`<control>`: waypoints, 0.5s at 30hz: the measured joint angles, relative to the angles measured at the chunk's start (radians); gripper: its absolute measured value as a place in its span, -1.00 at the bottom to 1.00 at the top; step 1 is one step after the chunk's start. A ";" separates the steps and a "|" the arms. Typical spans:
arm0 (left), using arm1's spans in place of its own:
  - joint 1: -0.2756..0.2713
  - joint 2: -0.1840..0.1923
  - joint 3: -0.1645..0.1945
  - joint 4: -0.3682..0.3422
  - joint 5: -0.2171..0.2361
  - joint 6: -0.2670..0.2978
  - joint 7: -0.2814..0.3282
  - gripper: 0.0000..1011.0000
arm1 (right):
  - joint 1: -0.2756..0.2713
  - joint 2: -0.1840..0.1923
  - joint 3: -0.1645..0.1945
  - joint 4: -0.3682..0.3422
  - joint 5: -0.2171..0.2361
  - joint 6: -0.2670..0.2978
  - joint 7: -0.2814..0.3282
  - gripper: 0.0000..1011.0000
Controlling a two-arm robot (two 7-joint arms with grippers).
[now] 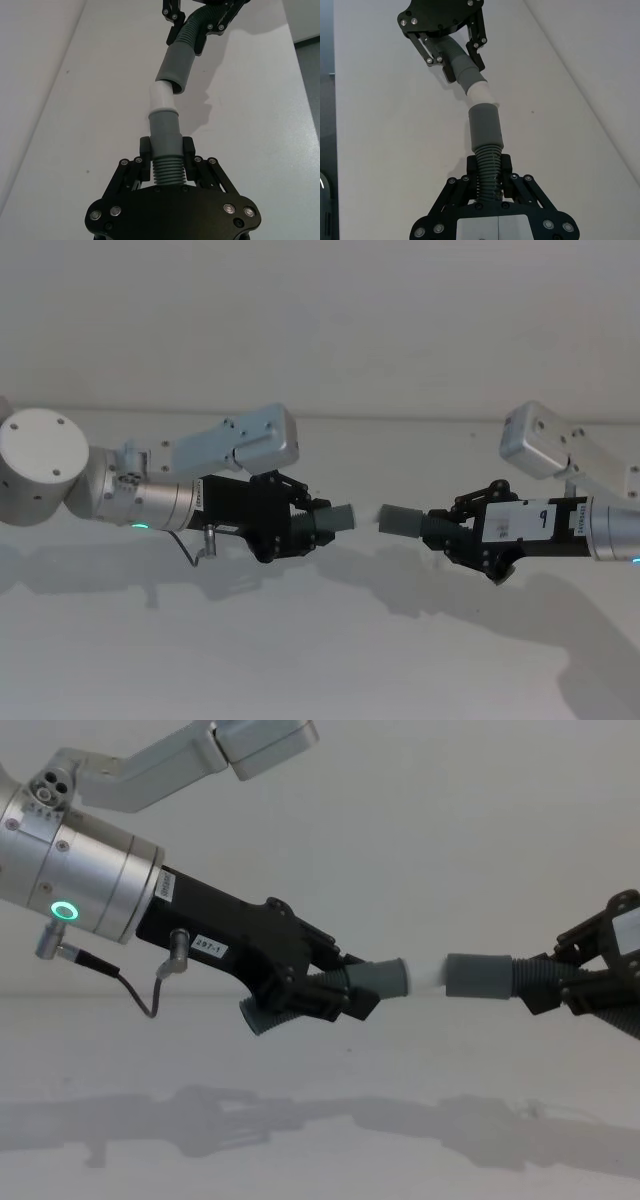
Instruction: Use both hands to pick up one end of the pipe from the table, align the ends, and insert them.
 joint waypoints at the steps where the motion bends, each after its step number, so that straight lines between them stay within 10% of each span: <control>1: 0.000 0.000 0.001 0.000 -0.001 0.001 0.000 -0.28 | 0.000 0.000 0.000 0.000 0.000 -0.001 0.000 -0.47; 15: -0.003 -0.002 0.013 -0.004 -0.015 0.001 0.001 -0.28 | 0.012 0.001 -0.010 0.010 0.008 -0.021 -0.004 -0.47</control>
